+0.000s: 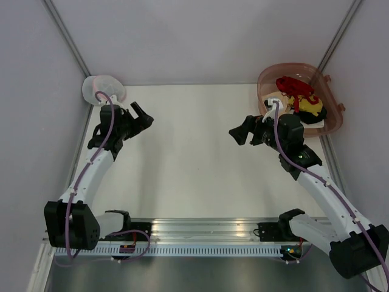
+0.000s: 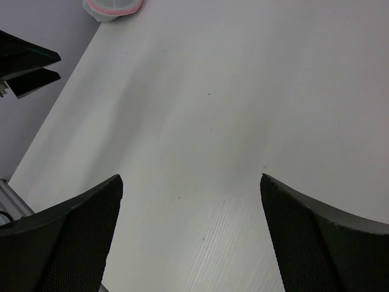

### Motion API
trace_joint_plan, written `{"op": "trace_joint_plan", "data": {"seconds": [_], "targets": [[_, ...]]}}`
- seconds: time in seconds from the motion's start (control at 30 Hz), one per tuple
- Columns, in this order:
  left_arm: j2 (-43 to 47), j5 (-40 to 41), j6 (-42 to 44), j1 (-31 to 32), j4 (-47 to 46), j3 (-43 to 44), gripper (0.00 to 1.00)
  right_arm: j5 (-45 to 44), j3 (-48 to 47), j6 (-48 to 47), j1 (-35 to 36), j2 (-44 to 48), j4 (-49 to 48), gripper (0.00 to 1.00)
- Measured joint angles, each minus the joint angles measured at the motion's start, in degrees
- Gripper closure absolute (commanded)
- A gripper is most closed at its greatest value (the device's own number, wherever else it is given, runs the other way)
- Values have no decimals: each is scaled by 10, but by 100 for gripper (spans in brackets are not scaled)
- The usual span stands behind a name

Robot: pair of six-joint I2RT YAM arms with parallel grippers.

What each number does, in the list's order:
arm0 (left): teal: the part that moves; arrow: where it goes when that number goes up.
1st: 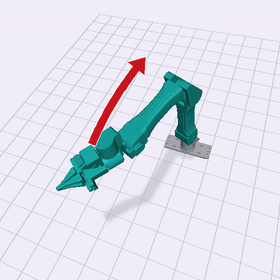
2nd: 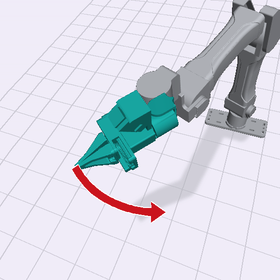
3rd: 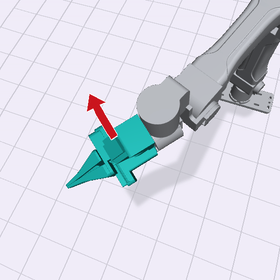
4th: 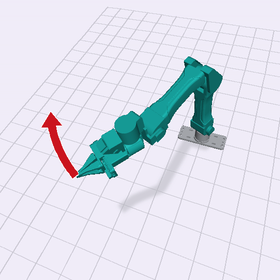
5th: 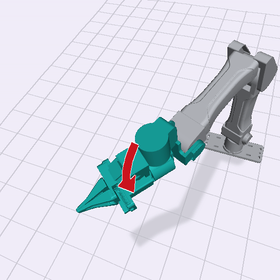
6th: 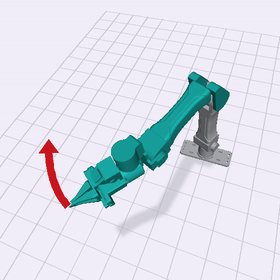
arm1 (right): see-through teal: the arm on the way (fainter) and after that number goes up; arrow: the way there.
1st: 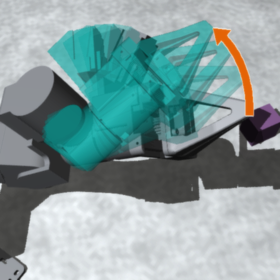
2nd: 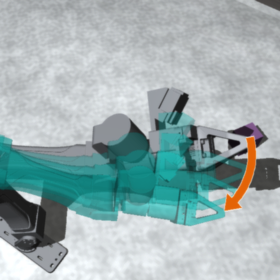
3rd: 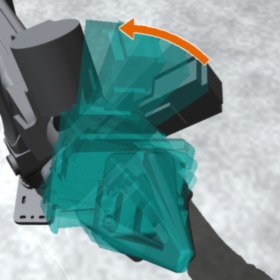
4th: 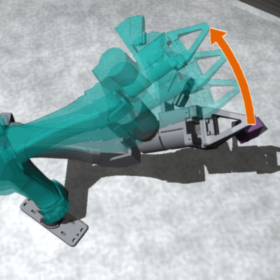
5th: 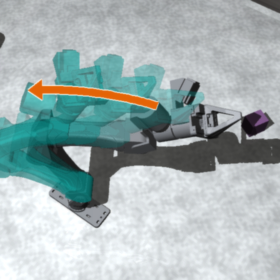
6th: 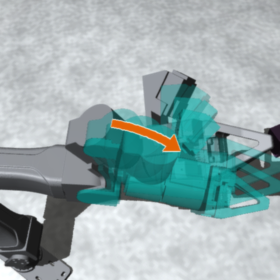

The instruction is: Unzip the laundry bag and remove the bra

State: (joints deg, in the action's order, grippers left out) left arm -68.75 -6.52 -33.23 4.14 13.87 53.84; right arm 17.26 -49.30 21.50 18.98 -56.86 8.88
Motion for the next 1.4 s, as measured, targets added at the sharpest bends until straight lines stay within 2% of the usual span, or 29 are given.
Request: {"op": "trace_joint_plan", "data": {"seconds": [0.17,0.47,0.73,0.9,1.17,1.3,1.33,1.4], "targets": [[-19,27,-12,1,11,2,0,5,0,3,0,-23,1,2],[-112,144,-36,-17,8,74,1,25,3,17,0,-31,-7,2],[-335,216,-68,-93,-18,247,1,31,41,28,0,-2,-14,2],[-462,232,-101,-131,-15,350,1,30,56,28,0,21,-4,2],[-589,251,-106,-148,0,501,4,23,82,28,0,44,16,2],[-636,252,-100,-148,-13,568,30,23,89,33,0,44,24,2],[-649,251,-96,-148,-16,584,46,23,89,34,0,44,26,2],[-670,246,-84,-149,-21,608,60,21,89,34,0,44,29,2]]}}
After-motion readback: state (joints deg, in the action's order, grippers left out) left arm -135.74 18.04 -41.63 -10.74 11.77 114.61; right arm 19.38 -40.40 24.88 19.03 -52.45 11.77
